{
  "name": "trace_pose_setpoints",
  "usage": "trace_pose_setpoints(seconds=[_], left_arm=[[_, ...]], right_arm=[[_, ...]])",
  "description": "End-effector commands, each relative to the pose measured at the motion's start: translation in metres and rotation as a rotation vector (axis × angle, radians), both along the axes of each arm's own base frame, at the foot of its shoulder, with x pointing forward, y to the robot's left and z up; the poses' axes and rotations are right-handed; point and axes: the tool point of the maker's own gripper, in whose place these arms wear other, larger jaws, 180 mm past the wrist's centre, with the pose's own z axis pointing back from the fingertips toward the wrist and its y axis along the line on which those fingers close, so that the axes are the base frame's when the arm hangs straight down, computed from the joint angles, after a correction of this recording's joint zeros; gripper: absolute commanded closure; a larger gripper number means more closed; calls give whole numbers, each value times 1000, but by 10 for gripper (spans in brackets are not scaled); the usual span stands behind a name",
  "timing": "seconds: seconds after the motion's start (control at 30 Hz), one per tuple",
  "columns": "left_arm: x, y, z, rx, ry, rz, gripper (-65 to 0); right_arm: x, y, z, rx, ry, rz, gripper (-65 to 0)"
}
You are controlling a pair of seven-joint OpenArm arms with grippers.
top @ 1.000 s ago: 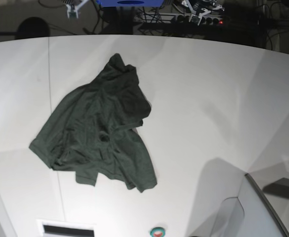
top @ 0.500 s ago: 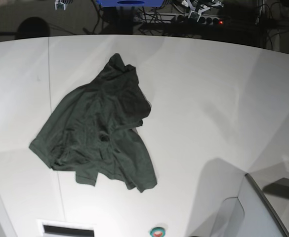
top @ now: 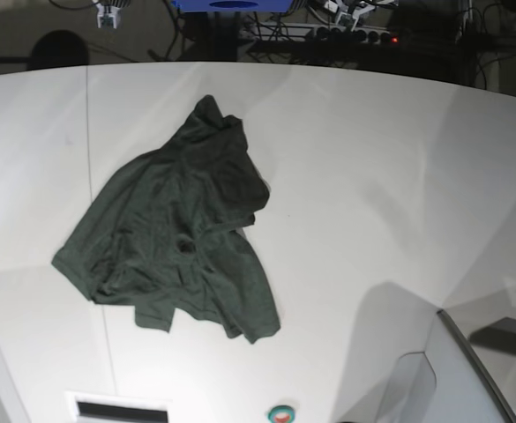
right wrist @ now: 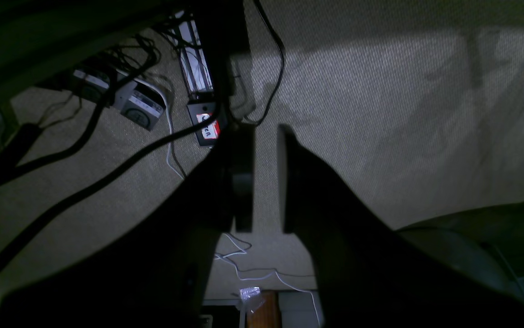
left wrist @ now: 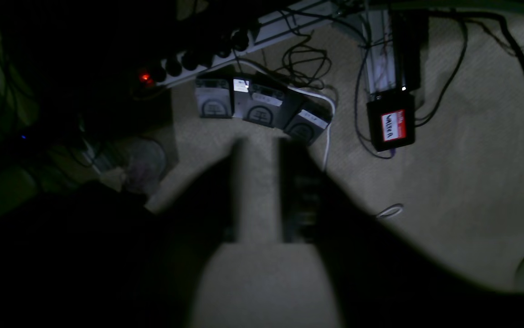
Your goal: Layout the t-shirt on the table in an organized manner, then fold the t-shirt properly
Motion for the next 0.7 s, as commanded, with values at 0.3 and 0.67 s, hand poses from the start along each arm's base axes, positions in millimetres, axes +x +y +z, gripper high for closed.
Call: trace_pose_setpoints(seconds=[0.3,0.67], left_arm=[[-9,5,1,11,12,1,0],[-10,-6,20,-64,-165,-30,0]], right_arm=[[-5,-3,1,-2,4,0,-81],[7,-52,37,-109,-207,-216,-3]])
